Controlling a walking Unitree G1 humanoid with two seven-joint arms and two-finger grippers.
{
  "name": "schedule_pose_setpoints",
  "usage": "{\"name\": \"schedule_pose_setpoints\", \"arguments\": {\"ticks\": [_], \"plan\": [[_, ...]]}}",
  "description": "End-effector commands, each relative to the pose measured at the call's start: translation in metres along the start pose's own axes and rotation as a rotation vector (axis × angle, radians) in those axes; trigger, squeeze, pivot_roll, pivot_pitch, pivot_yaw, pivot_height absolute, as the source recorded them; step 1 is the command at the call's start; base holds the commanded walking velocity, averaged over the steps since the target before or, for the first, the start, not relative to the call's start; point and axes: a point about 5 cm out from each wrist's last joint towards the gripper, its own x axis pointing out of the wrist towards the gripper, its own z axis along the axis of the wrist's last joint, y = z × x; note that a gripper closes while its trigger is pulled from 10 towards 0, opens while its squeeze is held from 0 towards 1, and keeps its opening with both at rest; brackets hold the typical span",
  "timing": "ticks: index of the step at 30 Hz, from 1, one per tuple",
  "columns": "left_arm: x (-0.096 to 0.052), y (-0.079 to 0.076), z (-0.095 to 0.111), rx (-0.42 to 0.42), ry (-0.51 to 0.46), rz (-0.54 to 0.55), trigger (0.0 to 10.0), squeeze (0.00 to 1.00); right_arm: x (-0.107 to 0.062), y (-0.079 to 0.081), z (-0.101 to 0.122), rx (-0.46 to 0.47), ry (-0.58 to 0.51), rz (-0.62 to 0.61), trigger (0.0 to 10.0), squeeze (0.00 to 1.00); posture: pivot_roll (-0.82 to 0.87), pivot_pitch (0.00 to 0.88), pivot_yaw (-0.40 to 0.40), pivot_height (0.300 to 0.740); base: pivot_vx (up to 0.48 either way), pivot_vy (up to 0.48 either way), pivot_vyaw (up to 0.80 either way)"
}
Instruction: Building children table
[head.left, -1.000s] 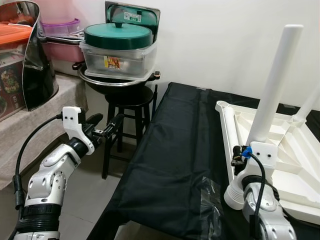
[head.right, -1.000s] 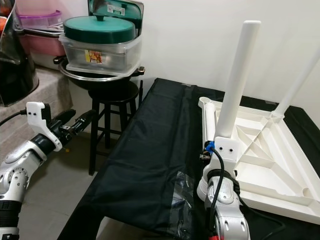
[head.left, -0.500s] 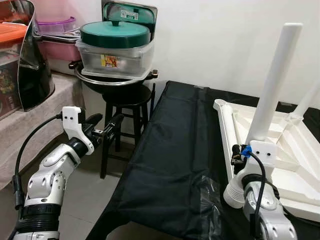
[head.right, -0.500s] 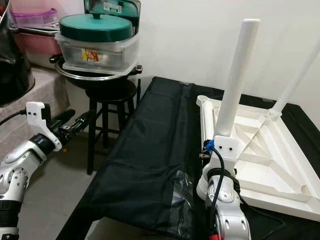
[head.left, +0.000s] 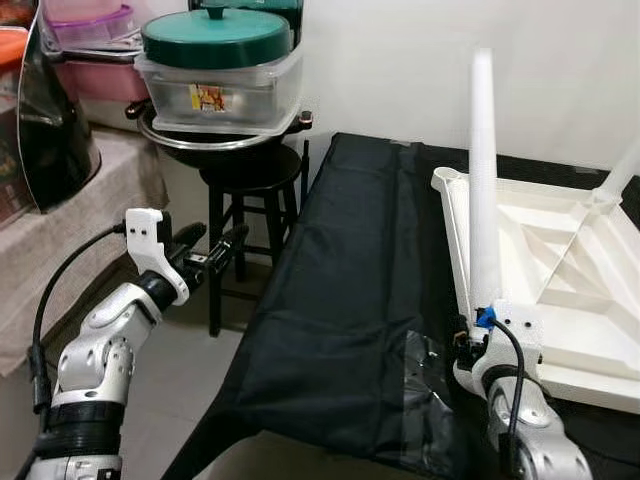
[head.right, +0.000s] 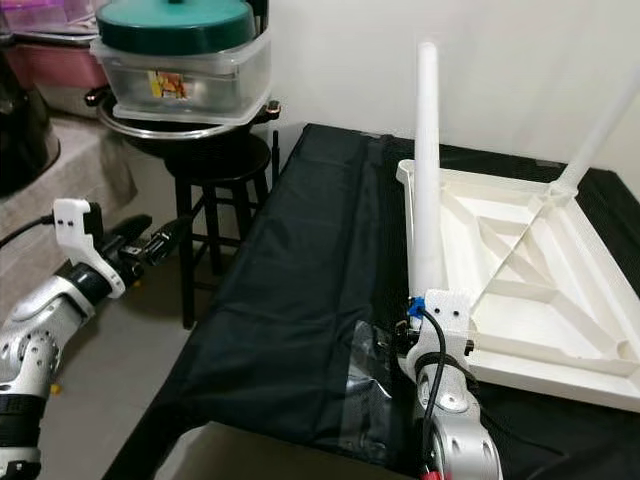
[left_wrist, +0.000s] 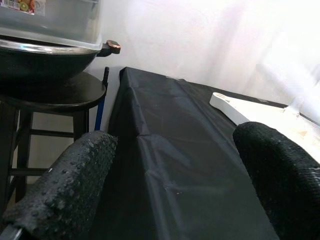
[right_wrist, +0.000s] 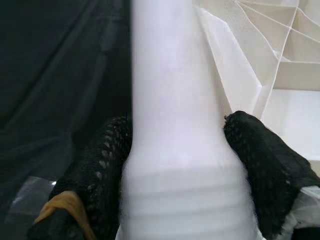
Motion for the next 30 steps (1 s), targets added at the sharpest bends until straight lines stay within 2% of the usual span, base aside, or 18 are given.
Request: {"name": "schedule_pose_setpoints", "arguments": {"ticks": [1,2,3,4,7,11,23,24,25,27,29,30], "plan": [[0.001,0.001,0.000,0.005,0.000,-0.003,10.0,0.00,0.000,-0.006,-0.003,0.015,0.015,-0.011,3.3,0.00,0.02,0.000,-0.060,0.740,0.000,0.000,0.00],[0.001,0.001,0.000,0.005,0.000,-0.003,10.0,0.00,0.000,-0.006,-0.003,0.015,0.015,-0.011,3.3,0.00,0.02,0.000,-0.060,0.740,0.000,0.000,0.00],[0.001,0.001,0.000,0.006,0.000,-0.002,10.0,0.00,0.001,-0.006,-0.005,0.024,0.024,-0.007,0.2,0.00,0.02,0.000,-0.060,0.740,0.000,0.000,0.00],[0.001,0.001,0.000,0.007,0.000,-0.002,10.0,0.00,0.001,-0.006,-0.006,0.025,0.029,-0.005,0.0,0.00,0.02,0.000,-0.060,0.740,0.000,0.000,0.00],[0.000,0.001,0.000,0.009,0.001,-0.001,10.0,0.00,0.000,-0.006,-0.009,0.045,0.039,-0.011,0.0,0.00,0.02,0.000,-0.060,0.740,0.000,0.000,0.00],[-0.001,0.003,0.001,0.015,0.001,0.001,10.0,0.00,0.001,-0.007,-0.017,0.158,0.110,-0.029,0.0,0.00,0.03,0.000,-0.061,0.740,0.000,0.000,0.00],[0.000,0.003,0.000,0.021,0.005,0.000,10.0,0.00,0.003,-0.008,-0.009,0.203,0.060,-0.055,0.0,0.00,0.03,0.000,-0.061,0.740,0.000,0.000,0.00],[0.000,0.003,0.000,0.020,0.004,-0.001,10.0,0.00,0.004,-0.007,0.001,0.252,-0.001,-0.044,0.0,0.00,0.03,0.000,-0.060,0.740,0.000,0.000,0.00],[0.000,0.003,0.000,0.020,0.004,-0.001,10.0,0.00,0.004,-0.007,0.001,0.252,-0.001,-0.044,0.0,0.00,0.03,0.000,-0.060,0.740,0.000,0.000,0.00],[0.001,0.002,0.000,0.018,0.002,-0.003,10.0,0.00,0.005,-0.004,0.012,0.310,-0.064,-0.017,0.0,0.00,0.03,0.000,-0.059,0.740,0.000,0.000,0.00],[0.002,0.002,0.001,0.016,0.000,-0.006,10.0,0.00,0.005,0.000,0.022,0.324,-0.120,0.021,0.0,0.00,0.03,0.000,-0.058,0.740,0.000,0.000,0.00],[0.002,0.002,0.001,0.014,-0.001,-0.007,10.0,0.00,0.003,0.004,0.034,0.231,-0.201,0.068,0.0,0.00,0.03,0.000,-0.056,0.740,0.000,0.000,0.00]]}}
